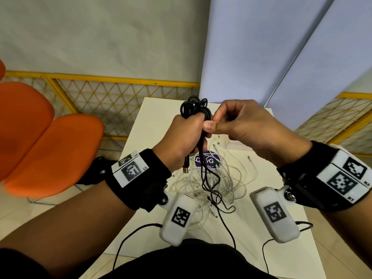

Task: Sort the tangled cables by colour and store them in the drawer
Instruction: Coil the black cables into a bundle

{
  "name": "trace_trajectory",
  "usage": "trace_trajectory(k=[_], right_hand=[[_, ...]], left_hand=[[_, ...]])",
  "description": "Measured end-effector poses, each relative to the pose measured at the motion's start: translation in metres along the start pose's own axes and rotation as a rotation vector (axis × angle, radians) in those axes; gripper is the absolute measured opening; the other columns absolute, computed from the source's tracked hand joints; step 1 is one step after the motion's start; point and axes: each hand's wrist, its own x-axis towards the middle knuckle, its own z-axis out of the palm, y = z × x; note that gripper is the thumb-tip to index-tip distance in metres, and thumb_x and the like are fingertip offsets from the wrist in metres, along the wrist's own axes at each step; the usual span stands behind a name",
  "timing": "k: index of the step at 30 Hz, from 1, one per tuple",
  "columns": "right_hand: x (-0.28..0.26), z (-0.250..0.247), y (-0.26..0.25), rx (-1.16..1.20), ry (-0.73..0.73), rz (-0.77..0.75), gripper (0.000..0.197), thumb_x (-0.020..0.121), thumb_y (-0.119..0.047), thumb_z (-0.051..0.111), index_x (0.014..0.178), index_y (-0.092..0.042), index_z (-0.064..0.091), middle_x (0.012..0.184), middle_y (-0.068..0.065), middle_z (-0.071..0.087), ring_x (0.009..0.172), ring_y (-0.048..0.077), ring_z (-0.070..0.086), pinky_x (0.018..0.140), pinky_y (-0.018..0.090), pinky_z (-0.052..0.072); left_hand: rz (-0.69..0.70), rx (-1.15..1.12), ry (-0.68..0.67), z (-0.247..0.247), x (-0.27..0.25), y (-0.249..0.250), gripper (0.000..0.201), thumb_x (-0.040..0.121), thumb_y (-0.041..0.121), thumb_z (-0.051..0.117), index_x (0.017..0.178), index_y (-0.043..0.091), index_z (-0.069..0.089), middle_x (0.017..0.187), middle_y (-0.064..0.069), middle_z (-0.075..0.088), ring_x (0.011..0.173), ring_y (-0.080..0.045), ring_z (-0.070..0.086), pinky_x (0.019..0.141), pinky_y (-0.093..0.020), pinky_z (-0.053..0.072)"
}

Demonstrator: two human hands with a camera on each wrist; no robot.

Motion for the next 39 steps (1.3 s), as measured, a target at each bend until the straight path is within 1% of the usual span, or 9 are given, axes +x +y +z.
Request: trace_trajectory(k=[3, 5, 9, 18, 22, 26, 30, 33, 39], right_hand=[[0.001, -0.005, 0.003, -0.010, -0.040, 0.050, 0.058, 0.063, -0.043, 0.089, 0.105, -0.022, 0.055, 0.086, 0.000, 0.056, 0.074, 0.013, 0.051, 0.067, 0.034, 0.040], [0.000, -0.004, 0.004, 0.075, -0.135, 0.028, 0.057, 0.075, -0.037, 0.079, 0.121, -0.020, 0.051, 0.096, 0.000, 0.064, 0.081, 0.014, 0.060, 0.076, 0.040, 0.046], [-0.005, 0.005, 0.004, 0.251, -0.246, -0.013, 0.053, 0.091, -0.029, 0.057, 0.138, -0.012, 0.041, 0.102, 0.008, 0.068, 0.075, 0.026, 0.063, 0.078, 0.033, 0.049], [-0.001, -0.001, 0.009, 0.342, -0.345, -0.092, 0.059, 0.092, -0.012, 0.055, 0.147, -0.012, 0.033, 0.124, 0.016, 0.062, 0.097, 0.019, 0.067, 0.088, 0.032, 0.048], [-0.001, 0.008, 0.010, 0.098, -0.174, -0.107, 0.060, 0.095, -0.029, 0.058, 0.149, -0.022, 0.033, 0.104, 0.004, 0.066, 0.087, 0.011, 0.066, 0.096, 0.040, 0.049], [-0.007, 0.022, 0.012, -0.047, 0.070, -0.112, 0.042, 0.091, -0.037, 0.066, 0.123, -0.022, 0.044, 0.101, -0.001, 0.062, 0.078, 0.002, 0.066, 0.079, 0.028, 0.051], [-0.013, 0.026, 0.018, -0.197, 0.152, -0.195, 0.026, 0.085, -0.038, 0.073, 0.096, -0.024, 0.054, 0.087, -0.007, 0.053, 0.080, 0.012, 0.054, 0.067, 0.019, 0.041], [-0.014, 0.026, 0.013, -0.295, 0.203, -0.277, 0.019, 0.086, -0.034, 0.071, 0.075, -0.033, 0.056, 0.081, -0.010, 0.049, 0.071, 0.005, 0.046, 0.062, 0.015, 0.034], [-0.017, 0.033, 0.009, -0.436, 0.166, -0.322, 0.020, 0.100, -0.028, 0.044, 0.088, -0.019, 0.056, 0.081, -0.003, 0.061, 0.076, 0.015, 0.057, 0.069, 0.039, 0.047]], left_hand=[[-0.010, -0.036, -0.065, 0.002, -0.004, 0.001, 0.028, 0.095, 0.019, 0.047, 0.073, 0.009, 0.061, 0.045, -0.007, 0.050, 0.044, -0.019, 0.037, 0.044, -0.023, 0.027], [-0.003, -0.068, -0.107, 0.005, -0.005, 0.001, 0.030, 0.094, 0.017, 0.047, 0.067, 0.012, 0.056, 0.043, -0.005, 0.047, 0.042, -0.017, 0.034, 0.044, -0.024, 0.026], [0.028, -0.147, -0.167, 0.007, -0.006, 0.003, 0.027, 0.097, 0.015, 0.045, 0.076, 0.018, 0.062, 0.046, 0.000, 0.043, 0.042, -0.011, 0.036, 0.044, -0.022, 0.024], [0.055, -0.040, -0.248, 0.003, -0.011, 0.008, 0.022, 0.096, 0.013, 0.047, 0.085, 0.022, 0.064, 0.048, 0.003, 0.045, 0.043, -0.009, 0.041, 0.049, -0.025, 0.027], [-0.010, -0.091, -0.131, 0.003, -0.007, 0.008, 0.020, 0.095, 0.018, 0.048, 0.094, 0.016, 0.068, 0.047, 0.003, 0.046, 0.044, -0.010, 0.041, 0.050, -0.026, 0.025], [-0.063, -0.130, -0.013, 0.002, -0.001, 0.011, 0.025, 0.093, 0.029, 0.049, 0.094, 0.013, 0.068, 0.048, 0.000, 0.047, 0.049, -0.016, 0.038, 0.052, -0.028, 0.025], [-0.059, -0.107, 0.012, 0.000, 0.000, 0.013, 0.022, 0.091, 0.036, 0.057, 0.086, 0.016, 0.065, 0.051, 0.003, 0.046, 0.046, -0.013, 0.039, 0.053, -0.029, 0.030], [-0.048, -0.122, -0.001, 0.002, -0.002, 0.011, 0.023, 0.090, 0.035, 0.057, 0.082, 0.018, 0.071, 0.065, -0.004, 0.051, 0.047, -0.013, 0.038, 0.052, -0.028, 0.029], [0.033, -0.193, 0.055, 0.010, -0.005, 0.013, 0.025, 0.097, 0.018, 0.054, 0.074, 0.013, 0.061, 0.050, 0.006, 0.053, 0.037, -0.005, 0.047, 0.039, -0.014, 0.036]])
